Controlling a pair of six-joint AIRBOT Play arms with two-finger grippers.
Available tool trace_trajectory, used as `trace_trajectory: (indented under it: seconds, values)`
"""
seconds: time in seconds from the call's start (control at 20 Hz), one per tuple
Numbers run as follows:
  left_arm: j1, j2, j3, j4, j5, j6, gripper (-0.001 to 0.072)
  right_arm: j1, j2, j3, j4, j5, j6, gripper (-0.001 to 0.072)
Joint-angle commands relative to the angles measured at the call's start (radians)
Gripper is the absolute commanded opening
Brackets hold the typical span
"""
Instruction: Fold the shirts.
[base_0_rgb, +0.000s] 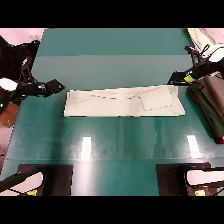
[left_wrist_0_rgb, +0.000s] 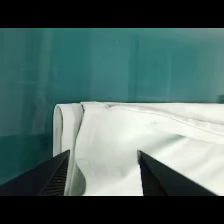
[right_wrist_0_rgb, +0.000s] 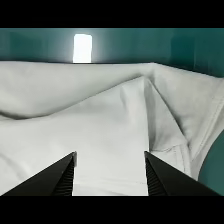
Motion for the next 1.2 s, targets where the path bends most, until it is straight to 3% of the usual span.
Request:
trace_trajectory:
  seconds: [0.0,0.05,0.1,0.15,0.2,0.25,0.3,0.5,0.9,1.15]
  values:
    - [0.0,-0.009,0.022,-0.005,-0.123,-0.002,0.0516,-0.04,-0.021,0.032,0.001,0.105,-0.044,0.05]
    - [0.0,-0.009,0.022,-0.005,-0.163,-0.002,0.0394,-0.072,-0.018,0.007,0.003,0.119,-0.05,0.05]
    - [0.0,-0.009,0.022,-0.003,-0.205,0.0,0.0176,-0.108,-0.017,-0.022,0.018,0.127,-0.052,0.0503]
    - [0.0,-0.009,0.022,-0.004,-0.242,0.012,0.0032,-0.146,-0.018,-0.057,0.056,0.13,-0.068,0.0514]
    - [0.0,-0.009,0.022,-0.005,-0.265,0.014,0.0034,-0.191,-0.018,-0.095,0.114,0.13,-0.097,0.0522]
    - [0.0,-0.009,0.022,-0.005,-0.281,0.014,0.0034,-0.236,-0.018,-0.131,0.172,0.126,-0.119,0.0603]
    - [0.0,-0.009,0.022,-0.005,-0.292,0.014,0.0034,-0.278,-0.018,-0.166,0.227,0.115,-0.138,0.0631]
    - [-0.001,-0.009,0.022,-0.043,-0.33,0.014,0.0025,-0.374,-0.023,-0.244,0.256,0.034,-0.184,0.0631]
    - [-0.193,-0.009,0.022,-0.045,-0.268,-0.002,0.0025,-0.338,-0.189,-0.155,0.273,0.113,-0.24,0.063]
    - [-0.26,-0.01,0.022,-0.05,-0.235,-0.032,0.0025,-0.294,-0.251,-0.153,0.402,0.117,-0.261,0.0612]
